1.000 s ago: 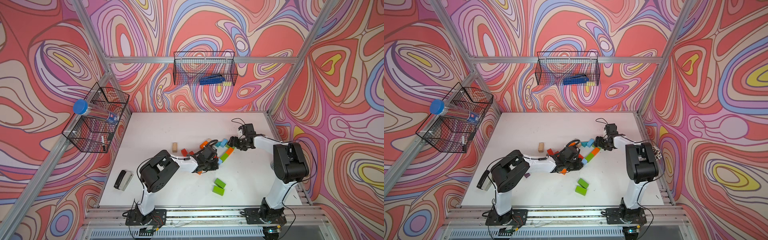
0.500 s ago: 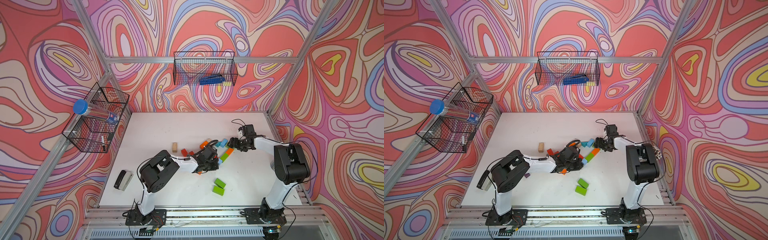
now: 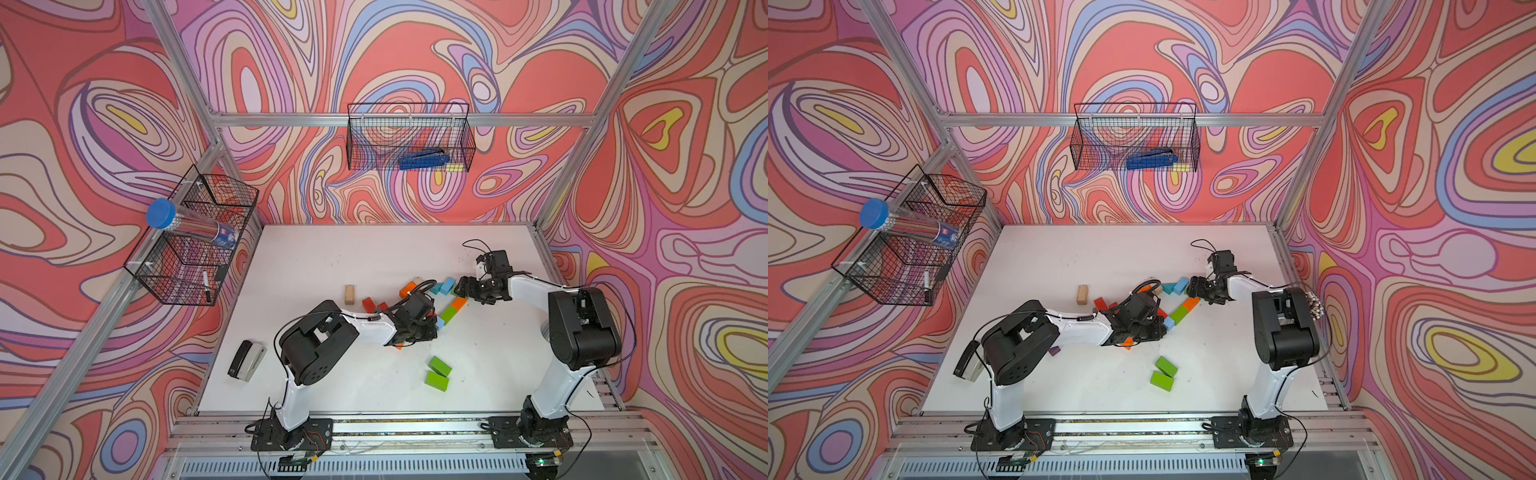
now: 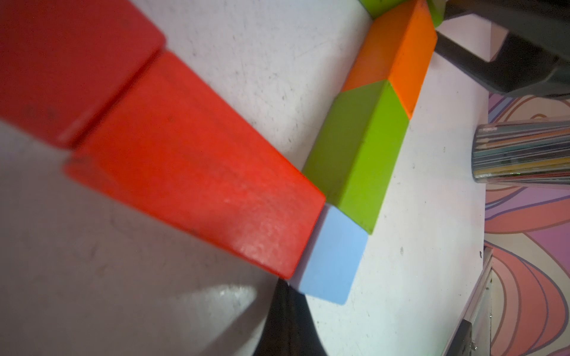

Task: Assemble a heart with building blocks
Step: Adjust the building block at the center of the board.

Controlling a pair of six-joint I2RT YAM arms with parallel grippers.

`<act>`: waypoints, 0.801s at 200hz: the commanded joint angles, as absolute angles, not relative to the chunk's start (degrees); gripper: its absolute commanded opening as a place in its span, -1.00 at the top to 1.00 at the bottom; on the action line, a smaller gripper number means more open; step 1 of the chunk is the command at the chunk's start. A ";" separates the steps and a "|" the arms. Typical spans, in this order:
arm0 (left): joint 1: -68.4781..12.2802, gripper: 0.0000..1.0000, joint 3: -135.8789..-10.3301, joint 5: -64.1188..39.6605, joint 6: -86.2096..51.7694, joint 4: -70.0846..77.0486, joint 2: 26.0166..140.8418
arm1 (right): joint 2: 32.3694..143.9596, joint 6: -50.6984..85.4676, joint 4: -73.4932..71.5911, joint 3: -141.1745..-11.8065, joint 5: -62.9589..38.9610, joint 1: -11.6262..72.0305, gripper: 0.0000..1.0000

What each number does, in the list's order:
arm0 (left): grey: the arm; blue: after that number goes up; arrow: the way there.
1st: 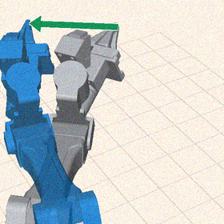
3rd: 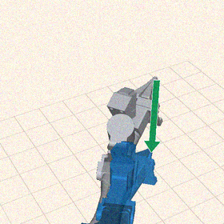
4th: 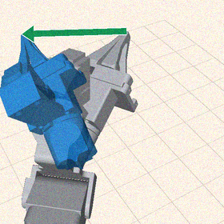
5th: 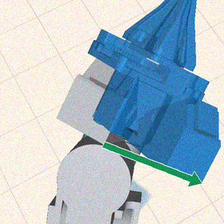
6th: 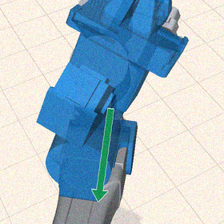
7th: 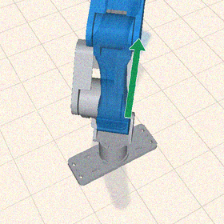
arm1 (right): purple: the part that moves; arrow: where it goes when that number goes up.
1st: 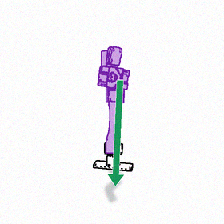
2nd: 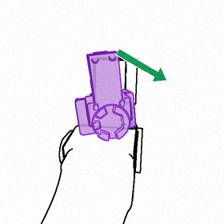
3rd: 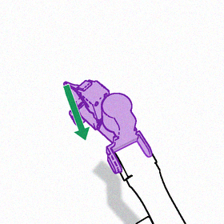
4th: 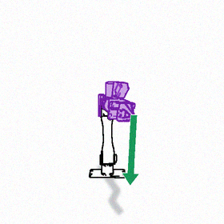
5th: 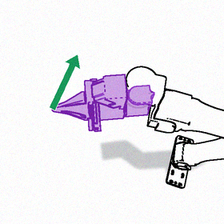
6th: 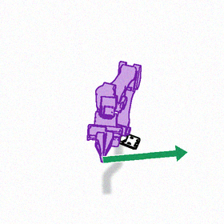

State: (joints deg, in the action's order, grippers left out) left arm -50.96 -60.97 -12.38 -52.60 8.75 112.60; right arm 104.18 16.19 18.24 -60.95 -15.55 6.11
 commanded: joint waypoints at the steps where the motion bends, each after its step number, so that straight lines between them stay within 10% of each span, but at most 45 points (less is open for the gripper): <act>1: -51.23 1.00 -59.33 -10.72 -53.44 6.47 112.53 | 103.84 16.85 18.12 -60.51 -13.57 6.57 -0.60; 160: -51.23 1.00 -58.80 -10.73 -53.70 7.01 112.28 | 104.21 19.90 17.05 -61.44 -13.11 7.44 -0.42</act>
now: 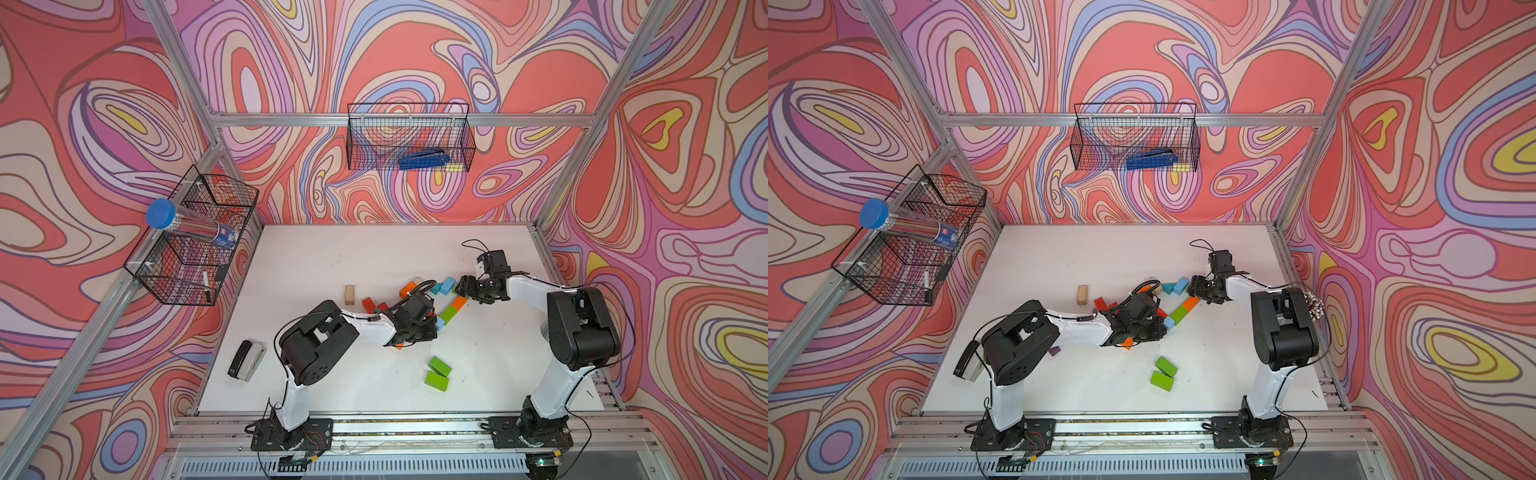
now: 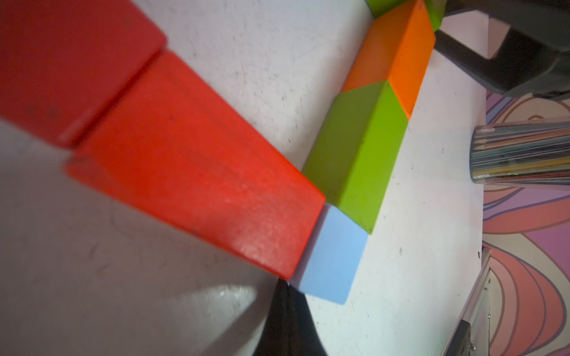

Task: Assemble a heart with building blocks
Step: Adjust the building block at the center of the board.

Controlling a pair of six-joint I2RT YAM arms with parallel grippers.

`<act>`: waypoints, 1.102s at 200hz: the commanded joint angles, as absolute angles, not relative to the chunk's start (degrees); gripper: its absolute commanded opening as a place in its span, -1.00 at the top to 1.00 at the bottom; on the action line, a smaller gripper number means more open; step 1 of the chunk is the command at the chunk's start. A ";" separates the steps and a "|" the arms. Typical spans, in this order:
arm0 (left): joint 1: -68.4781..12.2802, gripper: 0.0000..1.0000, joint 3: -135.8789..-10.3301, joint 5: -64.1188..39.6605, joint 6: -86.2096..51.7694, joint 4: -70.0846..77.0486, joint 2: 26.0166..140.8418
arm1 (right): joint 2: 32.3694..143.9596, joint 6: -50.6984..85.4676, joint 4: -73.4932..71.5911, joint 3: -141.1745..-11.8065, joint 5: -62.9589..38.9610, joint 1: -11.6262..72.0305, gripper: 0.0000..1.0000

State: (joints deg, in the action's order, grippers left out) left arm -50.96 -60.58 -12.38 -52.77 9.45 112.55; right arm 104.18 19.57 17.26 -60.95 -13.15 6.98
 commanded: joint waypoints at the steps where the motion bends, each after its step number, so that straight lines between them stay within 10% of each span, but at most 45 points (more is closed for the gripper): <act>1: -51.19 1.00 -58.80 -10.72 -53.70 7.02 112.26 | 104.13 19.92 17.05 -61.44 -13.10 7.41 -0.41; 152: -51.27 1.00 -58.89 -10.81 -54.05 7.64 112.20 | 101.91 20.87 17.23 -59.60 -13.29 8.35 -0.24; 220: -51.30 1.00 -58.10 -9.28 -52.32 5.07 108.77 | 98.20 18.52 19.68 -61.26 -10.67 8.35 -0.56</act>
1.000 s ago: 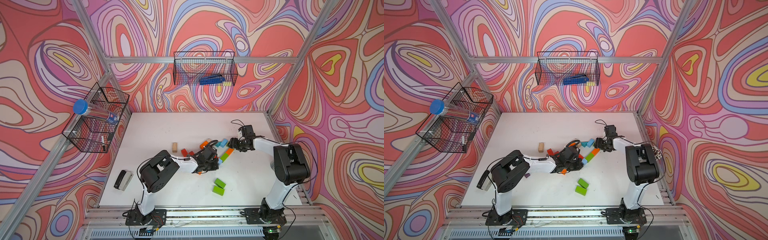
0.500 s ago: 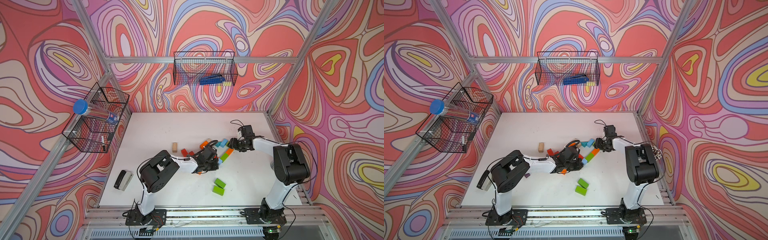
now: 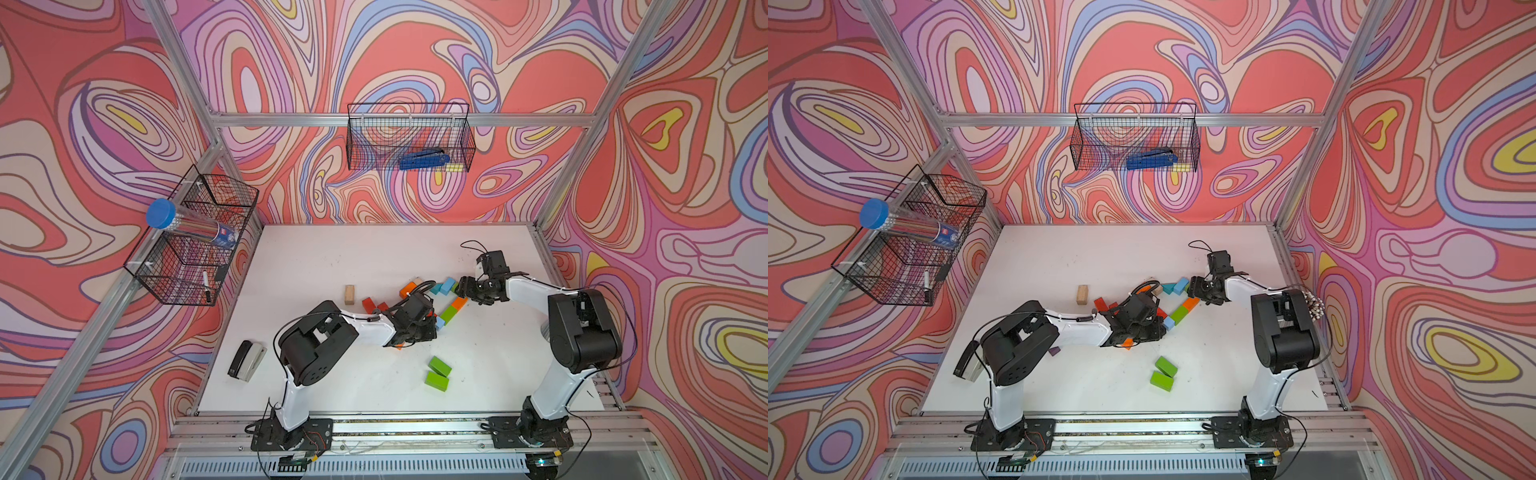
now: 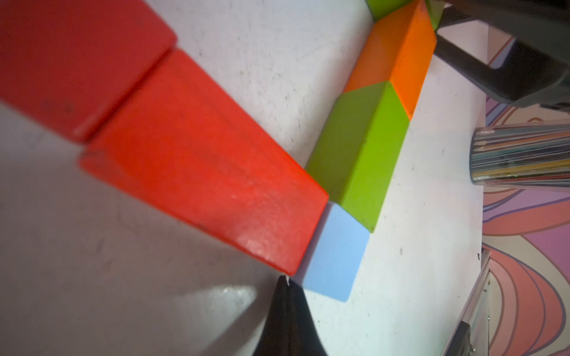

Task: Assemble a heart with building blocks
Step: Adjust the building block at the center of the board, then pick up the building block from the center of the board.

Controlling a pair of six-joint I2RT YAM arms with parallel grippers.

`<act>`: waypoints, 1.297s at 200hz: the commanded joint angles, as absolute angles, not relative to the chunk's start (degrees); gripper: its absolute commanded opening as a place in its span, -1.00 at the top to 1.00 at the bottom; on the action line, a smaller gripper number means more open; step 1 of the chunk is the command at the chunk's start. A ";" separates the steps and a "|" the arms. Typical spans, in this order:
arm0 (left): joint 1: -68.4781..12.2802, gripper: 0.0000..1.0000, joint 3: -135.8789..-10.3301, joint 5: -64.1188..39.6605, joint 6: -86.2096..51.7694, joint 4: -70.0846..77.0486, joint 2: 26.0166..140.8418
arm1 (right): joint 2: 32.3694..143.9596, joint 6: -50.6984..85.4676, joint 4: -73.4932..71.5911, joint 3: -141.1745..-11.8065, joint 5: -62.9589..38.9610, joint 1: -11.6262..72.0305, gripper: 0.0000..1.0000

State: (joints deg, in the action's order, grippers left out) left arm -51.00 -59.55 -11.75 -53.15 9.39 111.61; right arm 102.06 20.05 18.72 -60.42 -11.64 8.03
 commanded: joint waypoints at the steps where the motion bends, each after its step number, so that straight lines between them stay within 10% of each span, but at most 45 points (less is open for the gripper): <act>1: -51.31 1.00 -58.10 -9.21 -52.22 4.99 108.66 | 98.10 18.44 19.68 -61.26 -10.74 8.35 -0.57; 66: -51.10 0.85 -57.02 -7.65 -42.31 -2.76 96.82 | 88.59 17.67 22.90 -59.31 -14.58 8.85 -0.60; 141: -40.84 0.16 -59.88 -6.15 -33.31 -29.32 83.50 | 77.41 17.78 27.58 -54.96 -13.86 17.95 -0.53; 259: -37.36 -0.38 -65.27 -6.04 -32.78 -36.73 90.99 | 76.70 18.09 25.66 -51.56 -15.81 30.56 -0.44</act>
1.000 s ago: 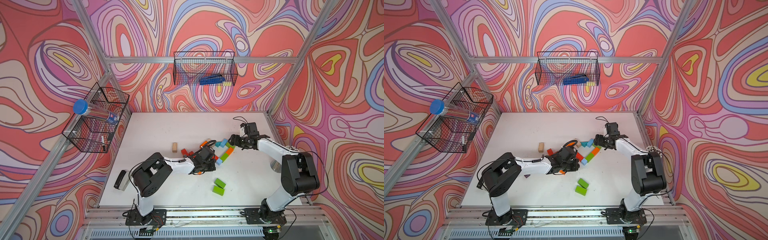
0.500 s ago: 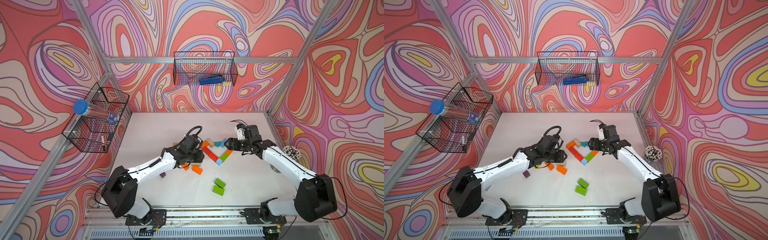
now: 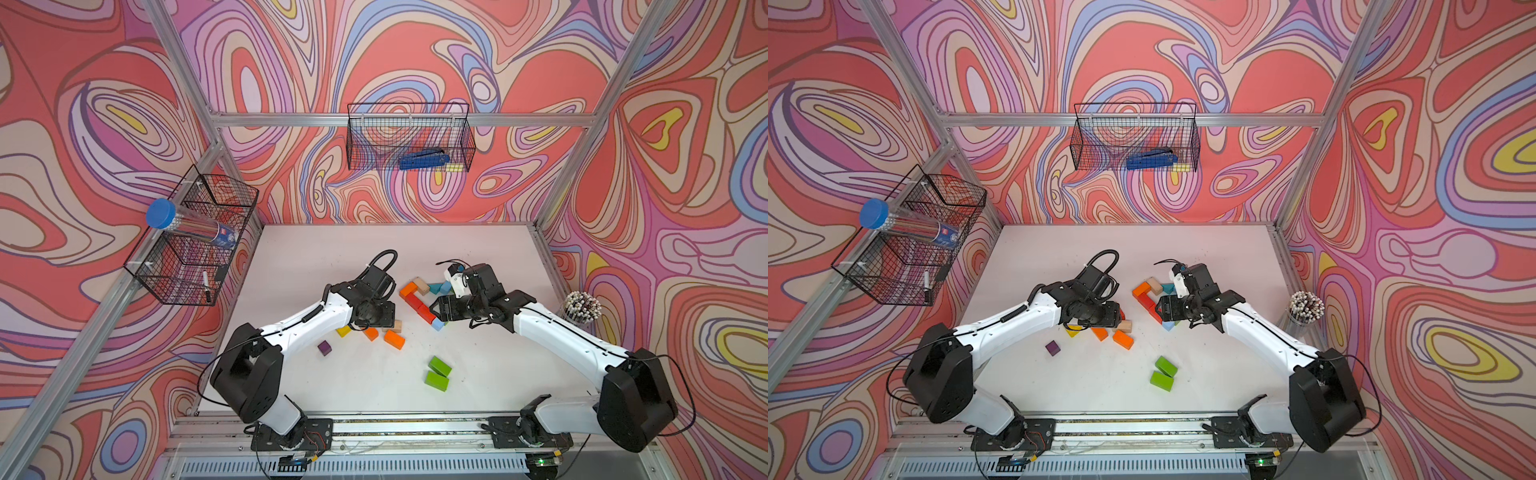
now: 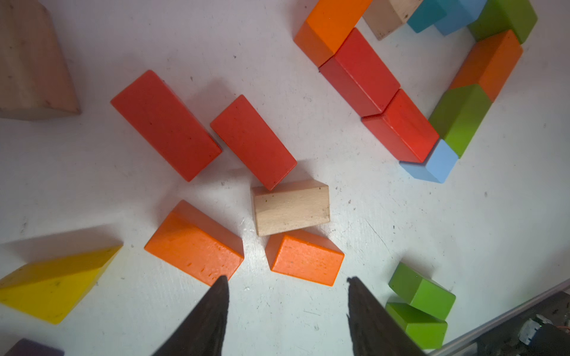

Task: Assemble a heart with building blocks
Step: Pick up the building block from the center of the board.

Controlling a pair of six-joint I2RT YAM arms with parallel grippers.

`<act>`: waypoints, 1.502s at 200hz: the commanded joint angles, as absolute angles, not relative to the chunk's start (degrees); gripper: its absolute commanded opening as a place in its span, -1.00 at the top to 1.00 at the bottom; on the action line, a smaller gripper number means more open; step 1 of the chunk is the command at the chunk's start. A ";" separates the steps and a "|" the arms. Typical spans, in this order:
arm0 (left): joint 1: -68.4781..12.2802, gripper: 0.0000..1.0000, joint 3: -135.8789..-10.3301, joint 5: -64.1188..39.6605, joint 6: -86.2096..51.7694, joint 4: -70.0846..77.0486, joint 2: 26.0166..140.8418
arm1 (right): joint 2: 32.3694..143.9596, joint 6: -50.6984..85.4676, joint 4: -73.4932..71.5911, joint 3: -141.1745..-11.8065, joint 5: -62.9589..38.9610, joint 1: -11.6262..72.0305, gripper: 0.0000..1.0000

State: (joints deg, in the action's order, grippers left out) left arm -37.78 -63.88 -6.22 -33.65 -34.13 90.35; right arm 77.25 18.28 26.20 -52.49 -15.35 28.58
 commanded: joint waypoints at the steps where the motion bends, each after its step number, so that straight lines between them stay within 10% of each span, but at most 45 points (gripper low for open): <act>1: -37.32 -0.38 -65.24 -6.01 -32.74 -36.82 91.02 | 76.67 18.14 25.66 -51.53 -15.81 30.62 -0.44; 118: -21.00 -0.57 -54.95 -2.95 -30.52 -43.47 84.10 | 82.55 19.59 20.92 -52.84 -17.01 38.26 -0.35; 300: -19.61 -0.54 -56.68 -1.49 -25.04 -35.62 95.96 | 84.10 18.96 22.23 -53.97 -16.00 38.67 -0.34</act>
State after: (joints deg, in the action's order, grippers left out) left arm -19.88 -55.20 -2.76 -26.11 -35.92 94.72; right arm 83.20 19.16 22.35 -52.16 -16.36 38.33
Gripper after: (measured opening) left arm 0.799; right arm 0.673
